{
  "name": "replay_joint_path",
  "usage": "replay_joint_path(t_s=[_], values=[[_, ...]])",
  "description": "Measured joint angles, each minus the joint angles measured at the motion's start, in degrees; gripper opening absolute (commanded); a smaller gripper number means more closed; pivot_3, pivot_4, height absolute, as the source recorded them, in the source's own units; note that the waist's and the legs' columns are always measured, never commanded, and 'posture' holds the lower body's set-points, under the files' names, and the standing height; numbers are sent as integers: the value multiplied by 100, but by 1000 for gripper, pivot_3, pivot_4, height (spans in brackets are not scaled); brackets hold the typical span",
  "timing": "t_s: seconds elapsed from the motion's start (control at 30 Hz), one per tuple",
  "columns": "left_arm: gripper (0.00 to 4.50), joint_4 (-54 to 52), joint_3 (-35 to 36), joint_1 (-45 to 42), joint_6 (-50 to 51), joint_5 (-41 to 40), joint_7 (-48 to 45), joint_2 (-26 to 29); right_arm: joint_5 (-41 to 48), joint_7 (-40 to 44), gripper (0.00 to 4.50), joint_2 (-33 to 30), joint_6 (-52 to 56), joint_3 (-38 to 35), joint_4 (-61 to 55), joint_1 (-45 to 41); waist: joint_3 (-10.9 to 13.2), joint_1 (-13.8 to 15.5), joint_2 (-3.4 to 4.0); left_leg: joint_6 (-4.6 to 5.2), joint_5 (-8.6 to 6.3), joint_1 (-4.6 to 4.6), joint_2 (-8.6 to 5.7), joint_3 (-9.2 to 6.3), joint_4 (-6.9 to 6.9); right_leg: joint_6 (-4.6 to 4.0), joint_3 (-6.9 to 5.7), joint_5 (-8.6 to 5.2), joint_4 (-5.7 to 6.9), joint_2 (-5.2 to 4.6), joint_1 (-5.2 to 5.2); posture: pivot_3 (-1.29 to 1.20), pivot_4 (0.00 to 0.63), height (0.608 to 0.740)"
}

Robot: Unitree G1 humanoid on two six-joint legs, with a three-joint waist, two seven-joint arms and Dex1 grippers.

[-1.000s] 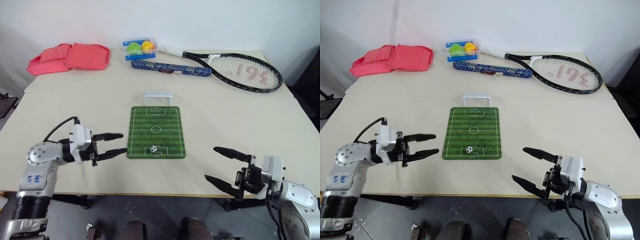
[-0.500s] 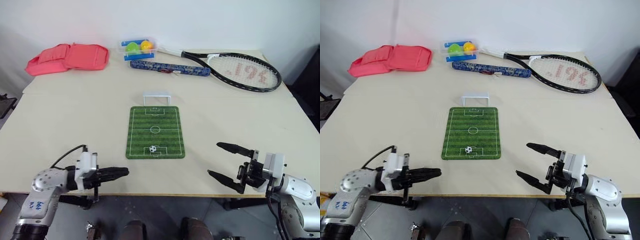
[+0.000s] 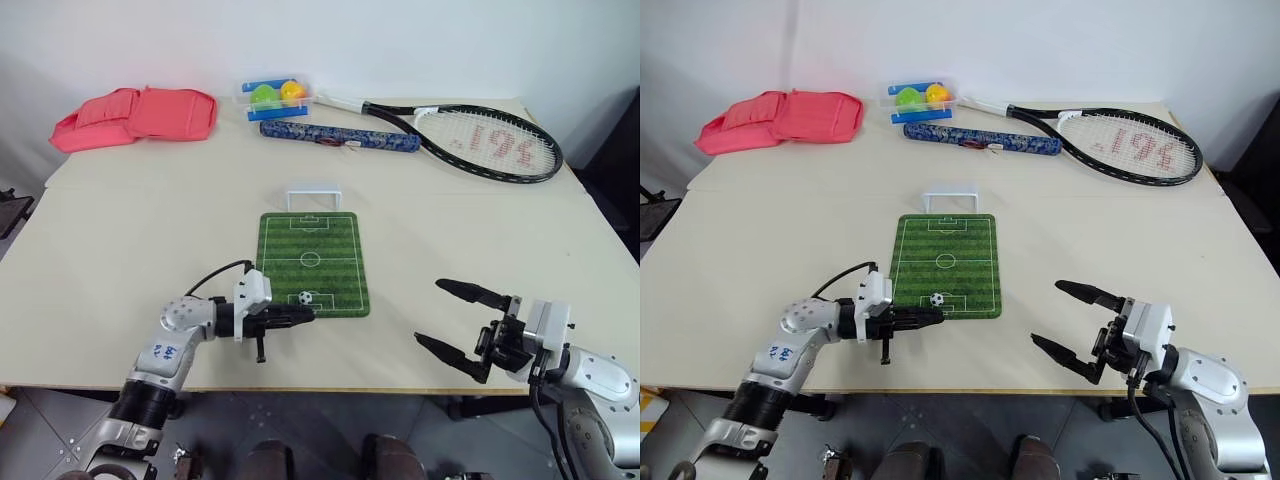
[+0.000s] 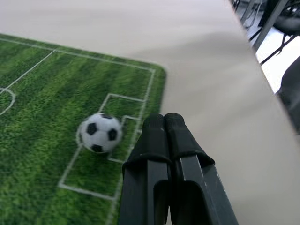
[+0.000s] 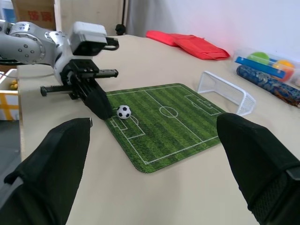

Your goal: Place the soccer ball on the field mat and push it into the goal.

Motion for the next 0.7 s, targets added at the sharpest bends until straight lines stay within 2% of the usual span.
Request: replay_joint_path(t_s=[0.27,0.37,0.43,0.57,0.7], values=[[53,1199,184,-751,-694,363,876,-532,-122,-239,4500,204,-171,-19,-150,407,0,10,-1,2,0,-3,-1,0,10,5,0,2,0,0,1,0,150,740],[53,2018,456,-1212,-1339,559,1557,-770,-319,-389,4500,397,-382,37,-149,457,1,8,-2,2,0,-4,-2,0,13,6,0,3,0,0,1,0,150,740],[53,2355,602,-1424,-1654,565,1689,-793,-488,-647,4500,638,-466,74,-148,439,1,-6,-2,1,0,-5,-1,0,11,7,0,4,-1,0,0,0,150,740],[53,2154,841,-1198,-1842,162,1110,-633,-741,-1255,4500,1029,-523,81,-146,334,0,-48,-1,1,0,-2,-1,3,-1,6,1,4,-3,0,-4,0,150,740],[53,1490,1085,-304,-1624,-222,379,69,-829,-1562,4500,1127,-527,80,-109,176,0,-135,-1,0,1,2,1,4,-7,5,3,3,-1,0,-5,0,150,740]])
